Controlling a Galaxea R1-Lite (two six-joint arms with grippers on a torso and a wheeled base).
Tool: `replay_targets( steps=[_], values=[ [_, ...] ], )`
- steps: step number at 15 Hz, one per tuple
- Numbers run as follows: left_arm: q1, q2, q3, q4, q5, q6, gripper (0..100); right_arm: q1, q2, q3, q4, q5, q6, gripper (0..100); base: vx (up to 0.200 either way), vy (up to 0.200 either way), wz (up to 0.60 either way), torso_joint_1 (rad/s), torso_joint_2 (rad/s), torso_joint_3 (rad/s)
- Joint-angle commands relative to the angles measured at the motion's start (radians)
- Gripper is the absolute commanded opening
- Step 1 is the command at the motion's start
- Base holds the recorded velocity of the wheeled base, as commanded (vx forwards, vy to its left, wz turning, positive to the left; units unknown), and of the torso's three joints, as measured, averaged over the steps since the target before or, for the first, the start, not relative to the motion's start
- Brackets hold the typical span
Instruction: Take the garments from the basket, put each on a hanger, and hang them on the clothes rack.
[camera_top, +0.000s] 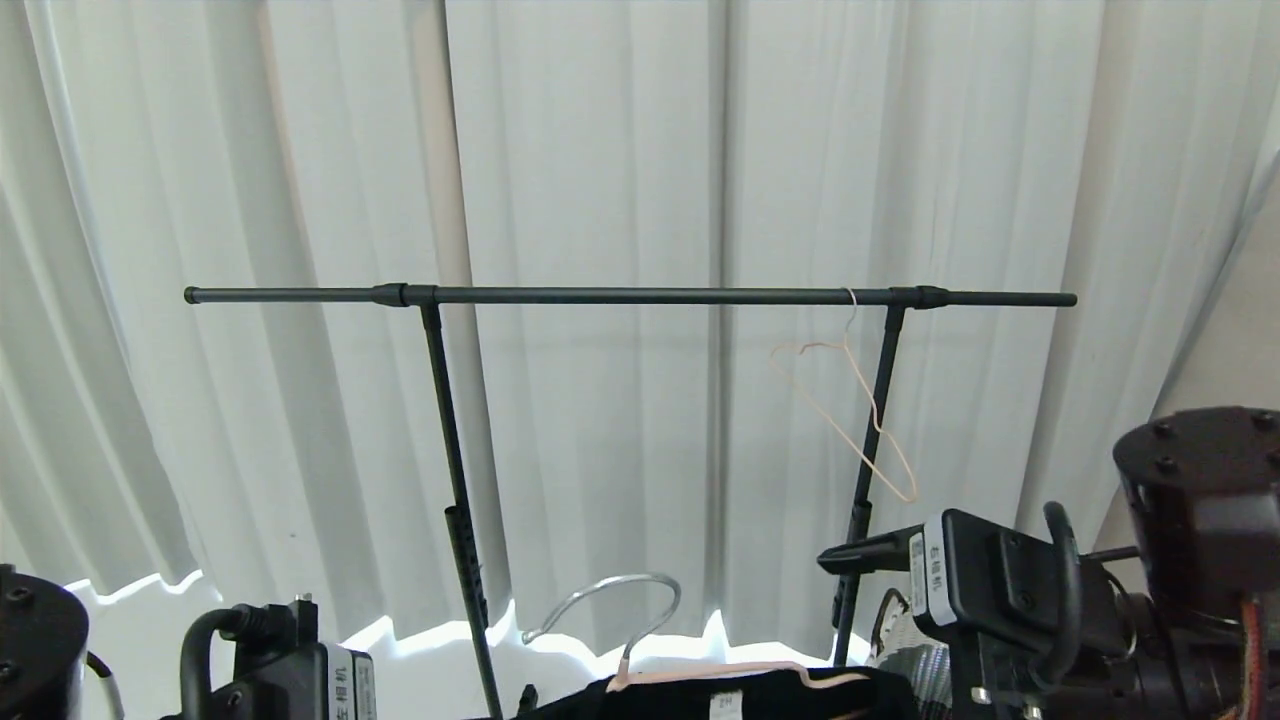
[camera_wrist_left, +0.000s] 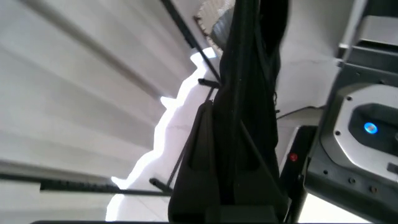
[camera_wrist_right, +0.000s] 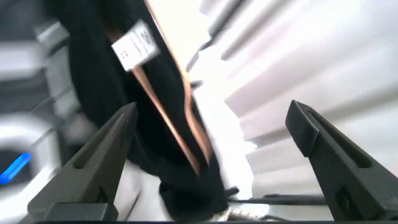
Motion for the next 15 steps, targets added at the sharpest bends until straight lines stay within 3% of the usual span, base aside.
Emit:
replay_targets(
  steps=[1,3,15],
  values=[
    [-0.002,0.003,0.000,0.000,-0.012,0.011,0,0.001,0.033,-0.146,0.134,0.093,-0.080,100,0.000,0.000,0.00,0.000,0.00,0.000],
    [-0.002,0.000,-0.003,0.000,-0.038,0.032,0,0.029,0.083,-0.181,0.206,0.142,-0.120,100,0.000,0.000,0.00,0.000,0.00,0.000],
    [-0.022,-0.023,-0.013,-0.008,-0.040,0.046,0,0.032,0.209,-0.178,0.170,0.136,-0.112,100,0.000,0.000,0.00,0.000,0.00,0.000]
  ],
)
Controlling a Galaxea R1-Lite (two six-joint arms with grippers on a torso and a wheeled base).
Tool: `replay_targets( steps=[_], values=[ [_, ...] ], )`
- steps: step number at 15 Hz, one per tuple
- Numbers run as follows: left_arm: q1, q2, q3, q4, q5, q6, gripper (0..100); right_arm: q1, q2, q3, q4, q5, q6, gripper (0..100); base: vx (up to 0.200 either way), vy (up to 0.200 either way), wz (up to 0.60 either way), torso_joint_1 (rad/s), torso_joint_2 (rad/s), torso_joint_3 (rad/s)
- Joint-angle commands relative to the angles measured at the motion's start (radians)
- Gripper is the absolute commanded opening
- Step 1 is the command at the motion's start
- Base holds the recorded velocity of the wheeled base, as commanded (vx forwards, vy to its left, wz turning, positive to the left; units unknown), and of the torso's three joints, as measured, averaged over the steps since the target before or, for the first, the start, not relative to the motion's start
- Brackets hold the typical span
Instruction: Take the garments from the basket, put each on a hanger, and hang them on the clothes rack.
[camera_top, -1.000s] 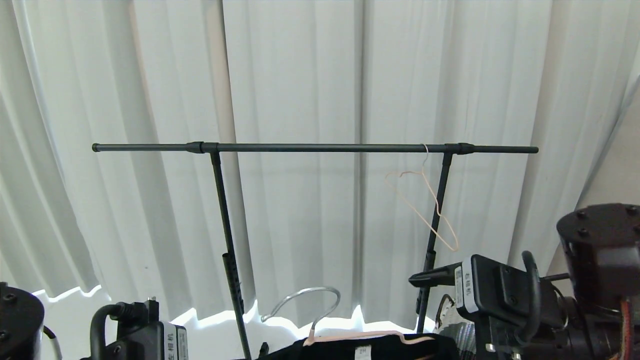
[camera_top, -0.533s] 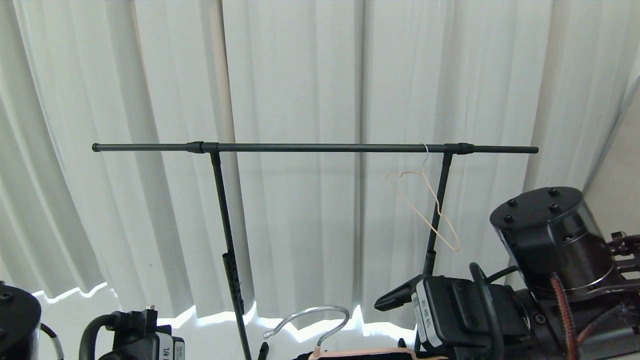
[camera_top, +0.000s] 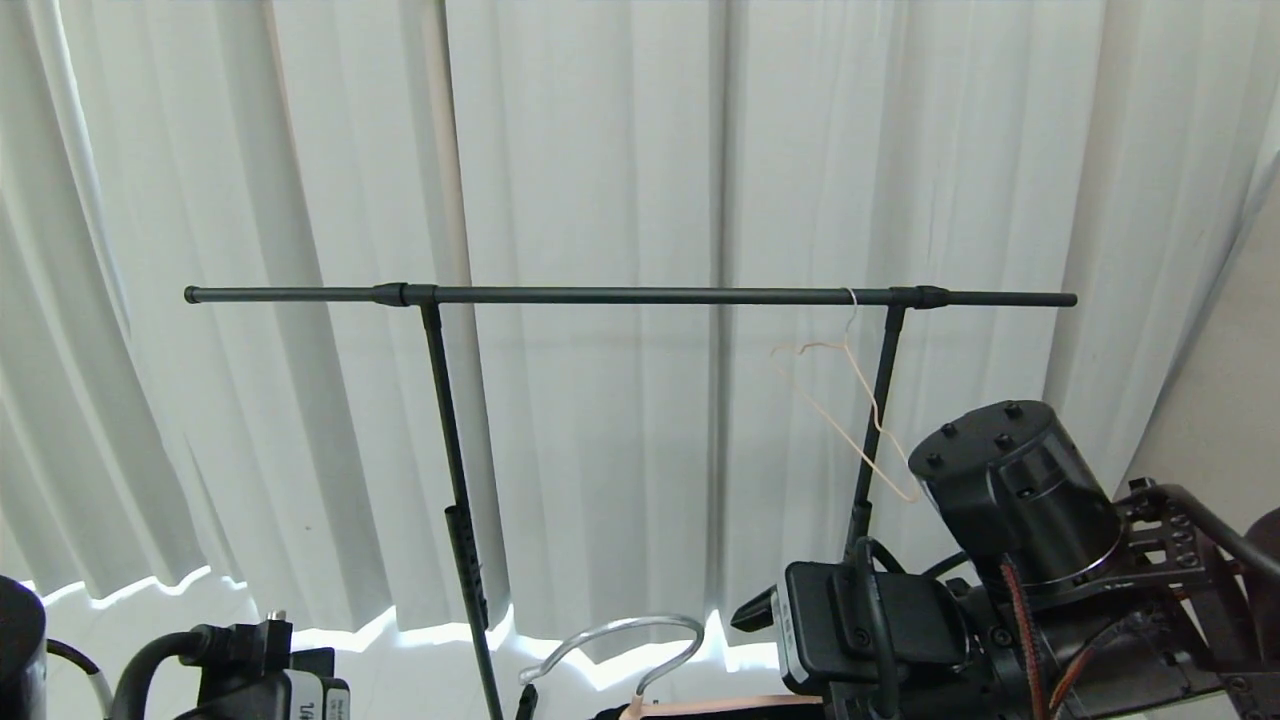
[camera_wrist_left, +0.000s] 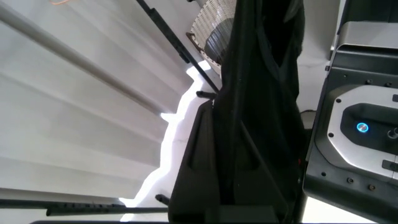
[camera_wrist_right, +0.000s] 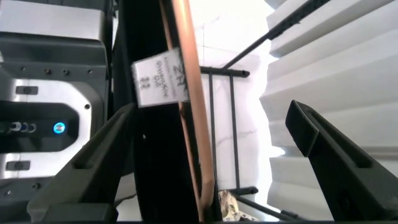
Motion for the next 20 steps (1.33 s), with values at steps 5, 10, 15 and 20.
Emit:
replay_targets(
  steps=[5,10,15,20],
  values=[
    [-0.007,-0.002,0.002,-0.001,0.000,0.001,0,0.000,0.002,0.001,-0.005,-0.002,-0.002,0,0.000,0.000,0.00,0.000,0.00,0.000],
    [-0.007,-0.002,0.004,-0.001,0.001,0.001,0,-0.002,-0.015,0.001,-0.027,-0.004,-0.001,0,0.000,0.000,0.00,0.000,0.00,0.000],
    [-0.007,0.004,0.005,0.001,0.006,0.007,100,-0.002,-0.047,0.003,-0.035,-0.004,-0.001,0,0.000,0.000,0.00,0.000,0.00,0.000],
    [0.033,-0.040,0.019,-0.001,0.007,-0.003,100,-0.062,-0.105,0.031,-0.028,-0.002,0.053,0,0.000,0.000,0.00,0.000,0.00,0.000]
  ],
)
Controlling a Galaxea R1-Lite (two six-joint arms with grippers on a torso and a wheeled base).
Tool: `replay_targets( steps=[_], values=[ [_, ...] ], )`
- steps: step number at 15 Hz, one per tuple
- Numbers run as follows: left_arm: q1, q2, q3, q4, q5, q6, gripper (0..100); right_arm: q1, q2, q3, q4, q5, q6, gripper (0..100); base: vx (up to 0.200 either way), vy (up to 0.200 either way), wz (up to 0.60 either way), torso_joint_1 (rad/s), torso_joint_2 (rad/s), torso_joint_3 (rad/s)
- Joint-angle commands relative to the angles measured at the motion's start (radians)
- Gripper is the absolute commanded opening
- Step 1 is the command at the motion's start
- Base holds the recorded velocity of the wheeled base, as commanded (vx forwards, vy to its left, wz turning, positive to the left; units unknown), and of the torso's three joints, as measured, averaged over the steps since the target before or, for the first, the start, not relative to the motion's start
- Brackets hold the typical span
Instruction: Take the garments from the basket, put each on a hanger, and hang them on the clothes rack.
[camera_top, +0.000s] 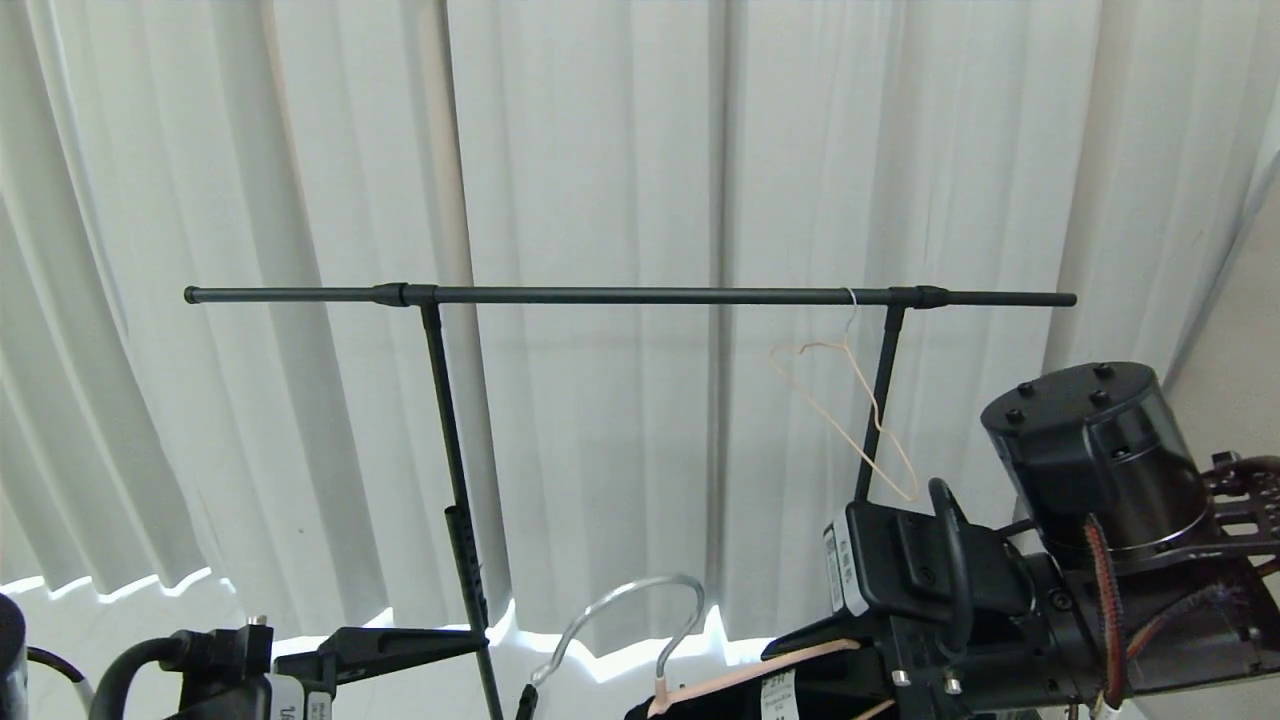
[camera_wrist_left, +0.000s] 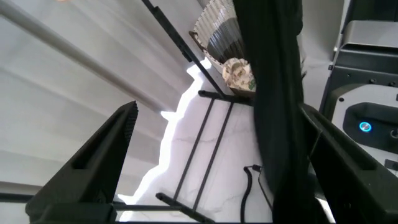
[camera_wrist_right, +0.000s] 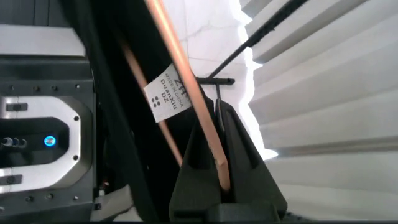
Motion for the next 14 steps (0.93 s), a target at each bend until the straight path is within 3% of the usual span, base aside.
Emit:
replay_targets(
  steps=[1,9,12,14],
  values=[
    [0.029,-0.027,0.001,0.000,0.000,-0.001,100,-0.017,-0.032,0.017,0.000,-0.001,0.016,0,0.000,0.000,0.00,0.000,0.00,0.000],
    [0.072,-0.096,0.018,0.000,0.000,-0.001,100,-0.120,-0.105,0.063,0.002,-0.061,0.194,0,0.000,0.000,0.00,0.000,0.00,0.000],
    [0.216,-0.090,0.081,0.000,-0.003,-0.015,100,-0.158,-0.147,0.063,0.002,-0.061,0.205,0,0.000,0.000,0.00,0.000,0.00,0.000],
    [0.261,-0.104,0.151,0.000,-0.003,-0.015,100,-0.172,-0.165,0.065,0.003,-0.061,0.205,0,0.000,0.000,0.00,0.000,0.00,0.000]
  ],
)
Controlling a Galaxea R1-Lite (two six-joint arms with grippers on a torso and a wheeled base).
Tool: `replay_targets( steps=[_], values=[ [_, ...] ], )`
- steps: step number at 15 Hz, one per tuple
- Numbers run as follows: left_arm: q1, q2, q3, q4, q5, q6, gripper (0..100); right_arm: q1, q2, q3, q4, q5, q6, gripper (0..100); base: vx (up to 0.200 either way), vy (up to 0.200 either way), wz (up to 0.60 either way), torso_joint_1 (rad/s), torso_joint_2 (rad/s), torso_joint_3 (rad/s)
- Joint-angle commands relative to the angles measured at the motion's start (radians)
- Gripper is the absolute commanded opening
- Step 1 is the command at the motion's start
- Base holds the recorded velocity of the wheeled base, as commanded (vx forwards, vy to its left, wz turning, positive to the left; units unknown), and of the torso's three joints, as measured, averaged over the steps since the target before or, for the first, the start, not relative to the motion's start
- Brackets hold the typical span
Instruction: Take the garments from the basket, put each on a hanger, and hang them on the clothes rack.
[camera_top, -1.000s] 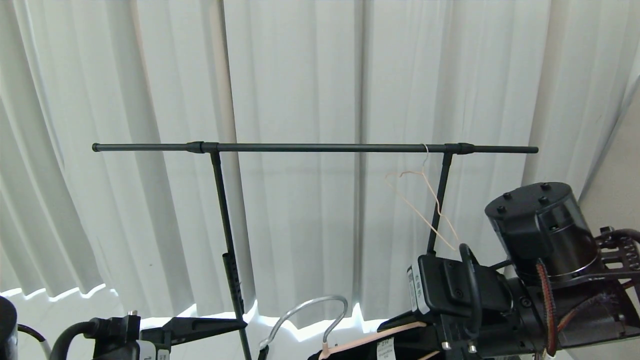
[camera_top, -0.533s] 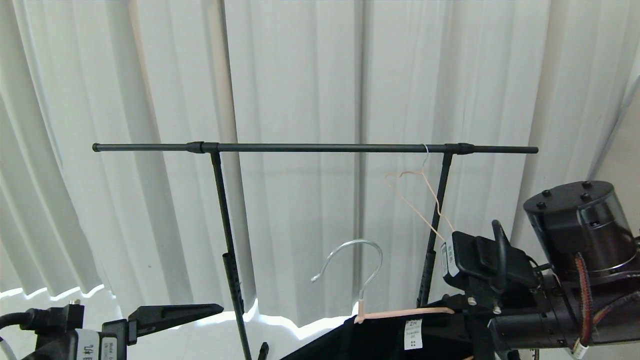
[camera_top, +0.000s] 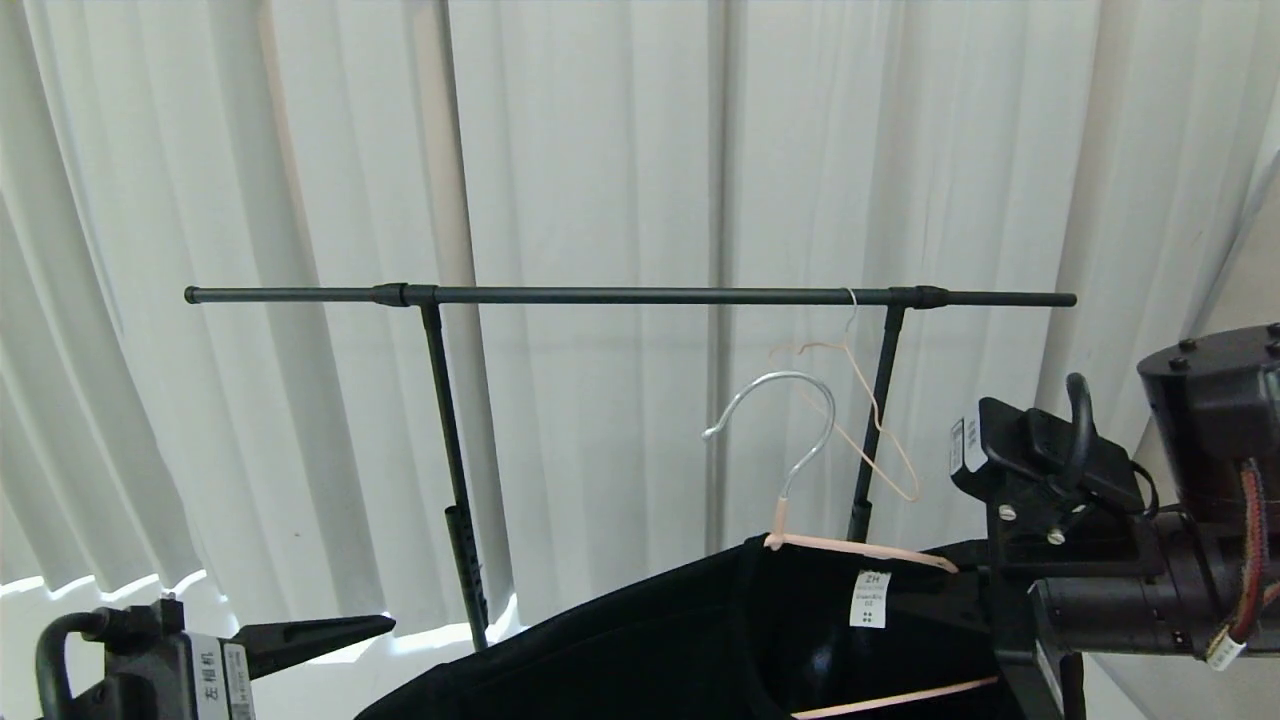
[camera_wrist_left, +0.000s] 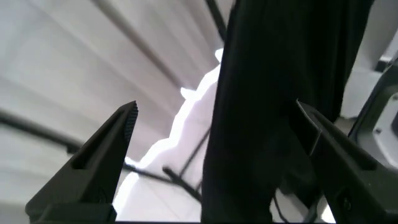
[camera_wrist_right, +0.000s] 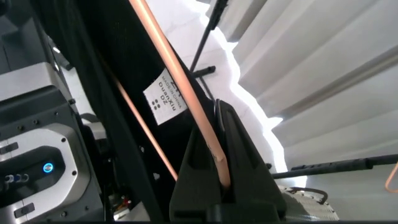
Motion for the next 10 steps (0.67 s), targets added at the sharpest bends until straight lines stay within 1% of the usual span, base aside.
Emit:
replay_targets(
  steps=[1,4,6,7,9,10],
  values=[
    [0.060,-0.014,0.069,0.000,-0.001,0.000,100,-0.012,-0.024,0.002,-0.001,-0.001,-0.001,0,0.000,0.000,0.00,0.000,0.00,0.000],
    [0.096,0.012,0.079,0.000,-0.004,-0.006,100,-0.013,-0.022,-0.003,-0.007,-0.001,-0.001,0,0.000,0.000,0.00,0.000,0.00,0.000],
    [0.102,0.027,0.073,0.000,-0.004,-0.060,100,-0.013,-0.030,-0.001,-0.007,-0.001,-0.001,0,0.000,0.000,0.00,0.000,0.00,0.000],
    [0.102,0.027,0.072,0.000,-0.004,-0.078,0,-0.015,-0.031,-0.001,-0.005,-0.006,-0.001,0,0.000,0.000,0.00,0.000,0.00,0.000],
    [0.117,0.026,0.073,0.000,0.002,-0.088,0,-0.016,-0.033,0.000,-0.002,-0.029,-0.001,0,0.000,0.000,0.00,0.000,0.00,0.000],
    [0.151,0.026,0.073,0.000,0.004,-0.086,0,-0.024,-0.033,0.000,-0.002,-0.038,0.001,0,0.000,0.000,0.00,0.000,0.00,0.000]
  ],
)
